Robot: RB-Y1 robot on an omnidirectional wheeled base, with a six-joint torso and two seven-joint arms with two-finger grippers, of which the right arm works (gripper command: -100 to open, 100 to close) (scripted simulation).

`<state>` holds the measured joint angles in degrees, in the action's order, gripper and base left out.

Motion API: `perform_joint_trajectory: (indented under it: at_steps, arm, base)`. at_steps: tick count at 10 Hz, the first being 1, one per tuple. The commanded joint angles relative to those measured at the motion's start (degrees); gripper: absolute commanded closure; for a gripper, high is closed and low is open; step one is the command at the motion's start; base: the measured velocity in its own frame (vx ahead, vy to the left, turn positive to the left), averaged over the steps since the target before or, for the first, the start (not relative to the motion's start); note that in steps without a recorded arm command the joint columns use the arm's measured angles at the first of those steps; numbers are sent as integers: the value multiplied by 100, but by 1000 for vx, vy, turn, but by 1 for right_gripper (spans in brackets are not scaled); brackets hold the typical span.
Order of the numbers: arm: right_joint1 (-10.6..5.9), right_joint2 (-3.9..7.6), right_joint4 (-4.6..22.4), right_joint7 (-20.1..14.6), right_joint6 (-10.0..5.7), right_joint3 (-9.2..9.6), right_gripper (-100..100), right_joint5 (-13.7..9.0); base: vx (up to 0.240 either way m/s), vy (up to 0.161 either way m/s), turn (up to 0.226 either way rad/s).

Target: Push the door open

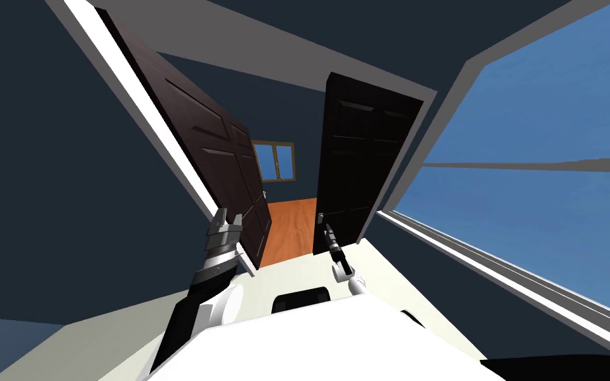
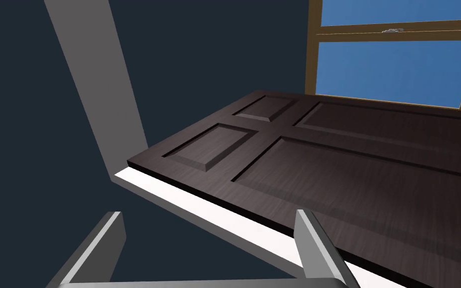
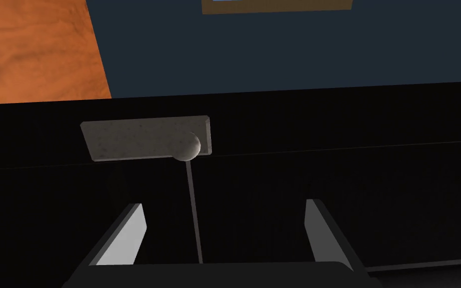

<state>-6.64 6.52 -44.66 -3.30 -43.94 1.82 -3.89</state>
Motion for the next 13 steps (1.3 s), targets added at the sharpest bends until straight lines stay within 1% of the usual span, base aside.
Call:
perform_joint_trajectory:
  at_steps: [1, 4, 6, 8, 9, 10, 13]
  arm:
    - [-47, 13, 185, -28, -52, 14, -100, -7]
    - [-174, 15, 542, -56, -137, 28, -100, -22]
    - [-237, 16, 719, -70, -178, 35, -100, -29]
    - [-350, 16, 1038, -94, -254, 48, -100, -41]
    - [-352, 8, 1011, -78, -262, 39, -100, -40]
    - [-349, 4, 1043, -73, -293, 26, -100, -47]
    - [-333, -6, 1070, -54, -332, 1, -100, -59]
  base:
    - [18, -103, 101]
    - [13, -88, 93]
    - [20, -69, 70]
    - [14, -98, 121]
    - [12, -50, 29]
    - [97, -17, 21]
    - [194, 0, 27]
